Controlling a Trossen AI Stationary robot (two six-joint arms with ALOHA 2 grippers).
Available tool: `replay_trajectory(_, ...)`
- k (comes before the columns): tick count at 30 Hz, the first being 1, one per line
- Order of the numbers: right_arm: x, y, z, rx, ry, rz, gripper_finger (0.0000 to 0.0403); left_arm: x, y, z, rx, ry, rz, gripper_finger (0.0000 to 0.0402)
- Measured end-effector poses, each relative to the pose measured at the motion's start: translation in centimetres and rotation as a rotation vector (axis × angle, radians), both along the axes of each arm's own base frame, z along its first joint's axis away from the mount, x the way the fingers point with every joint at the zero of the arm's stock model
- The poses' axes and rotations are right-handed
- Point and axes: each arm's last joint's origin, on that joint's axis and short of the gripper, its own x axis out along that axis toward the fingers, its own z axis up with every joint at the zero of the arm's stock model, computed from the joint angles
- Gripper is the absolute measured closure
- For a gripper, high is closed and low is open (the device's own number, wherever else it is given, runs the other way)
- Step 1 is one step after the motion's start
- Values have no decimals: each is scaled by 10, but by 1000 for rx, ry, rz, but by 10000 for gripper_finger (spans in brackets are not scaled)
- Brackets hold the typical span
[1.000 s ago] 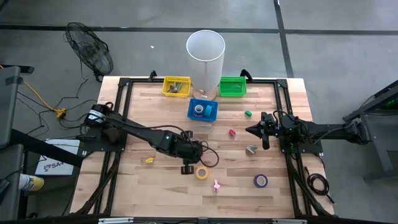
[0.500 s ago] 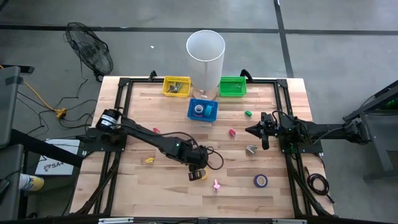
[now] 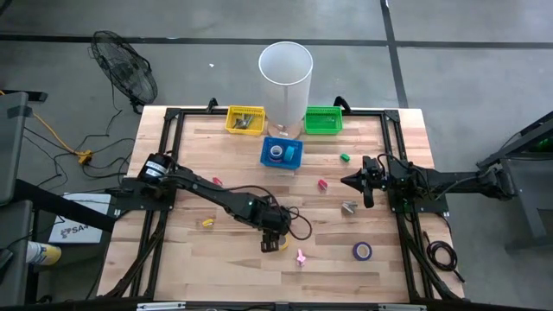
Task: Pick and place Stapler, Stapler remover, tape
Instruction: Put the yellow tape into the blue basket
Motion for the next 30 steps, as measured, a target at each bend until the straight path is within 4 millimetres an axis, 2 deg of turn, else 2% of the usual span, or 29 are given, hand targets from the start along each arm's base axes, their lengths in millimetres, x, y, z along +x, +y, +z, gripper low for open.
replay_trajectory(11,0,0,0,0,0,0,403,4,-4,-3,26,-35,-93,174)
replay_trajectory(26,0,0,0,0,1,0,403,10,-5,-23,68,-10,-102,181)
replay_trajectory(30,0,0,0,0,0,0,403,10,-5,-23,66,-10,-102,203)
